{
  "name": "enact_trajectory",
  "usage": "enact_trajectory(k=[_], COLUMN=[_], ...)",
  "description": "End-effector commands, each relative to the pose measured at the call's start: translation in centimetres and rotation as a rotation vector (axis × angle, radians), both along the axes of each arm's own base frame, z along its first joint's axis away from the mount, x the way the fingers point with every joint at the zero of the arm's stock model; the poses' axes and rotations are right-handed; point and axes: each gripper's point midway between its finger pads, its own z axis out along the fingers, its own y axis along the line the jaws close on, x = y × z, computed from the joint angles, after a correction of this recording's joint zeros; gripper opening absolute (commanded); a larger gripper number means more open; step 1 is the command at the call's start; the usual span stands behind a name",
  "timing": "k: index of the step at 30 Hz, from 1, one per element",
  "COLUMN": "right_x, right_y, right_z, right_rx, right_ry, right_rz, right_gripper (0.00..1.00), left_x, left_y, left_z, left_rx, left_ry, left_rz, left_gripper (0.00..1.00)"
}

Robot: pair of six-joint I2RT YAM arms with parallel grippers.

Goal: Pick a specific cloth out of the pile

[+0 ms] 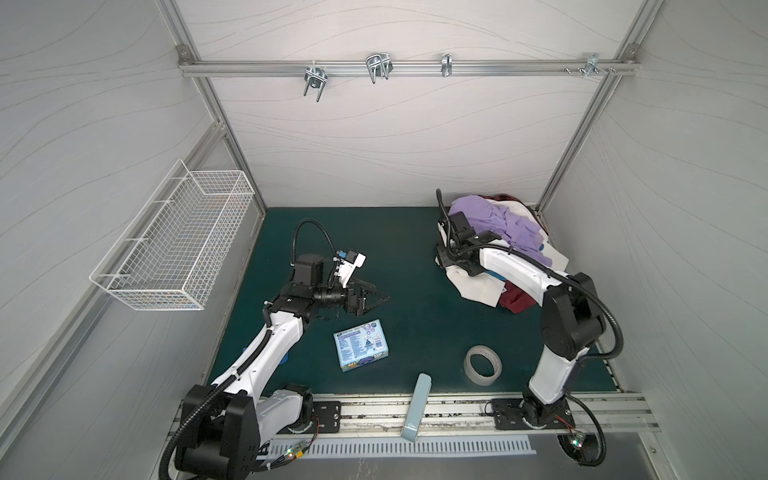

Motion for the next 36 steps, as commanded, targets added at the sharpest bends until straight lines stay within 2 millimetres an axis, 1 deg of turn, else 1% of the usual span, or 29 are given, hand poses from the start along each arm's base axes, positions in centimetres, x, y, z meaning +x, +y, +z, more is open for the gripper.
enact_trajectory(k=[1,4,9,13,18,20,22,32,36], right_x=[0.2,0.9,1.6,2.3,3.3,3.6,4.1,5.2,5.9], right_y=[-1.3,-1.9,-2.5,-2.9,-2.8,-3.0,-3.0,-3.0,-3.3], right_z=[-1.0,-1.4,-1.6,-2.2,-3.2,-3.5,-3.4,-2.5,-2.9], right_rx=[-0.11,-0.152,-0.202,-0.249,-0.284,-0.309,-0.323,-0.308,-0.349], right_ry=[0.007,-0.014,-0.057,-0.073,-0.085,-0.089,-0.106,-0.17,-0.177], right_rz=[-0.042,-0.061,-0.076,-0.077,-0.075,-0.078,-0.084,-0.11,-0.114], right_gripper=[0.61,0.62,0.64,0.65,0.66,0.64,0.62,0.59,0.59], left_x=[0.3,0.2,0.0,0.0,0.0,0.0,0.0,0.0,0.1], left_y=[-0.1,-0.1,-0.2,-0.2,-0.2,-0.2,-0.2,-0.2,-0.2], left_z=[1.1,1.3,1.5,1.7,1.7,1.7,1.7,1.5,1.4], left_rx=[0.002,-0.003,-0.01,-0.011,-0.013,-0.012,-0.012,-0.01,-0.009], left_ry=[-0.062,-0.065,-0.072,-0.078,-0.082,-0.082,-0.086,-0.085,-0.084], left_rz=[-0.013,-0.019,-0.026,-0.026,-0.031,-0.03,-0.032,-0.035,-0.035], left_gripper=[0.99,0.99,0.99,0.99,0.99,0.99,0.99,0.99,0.99])
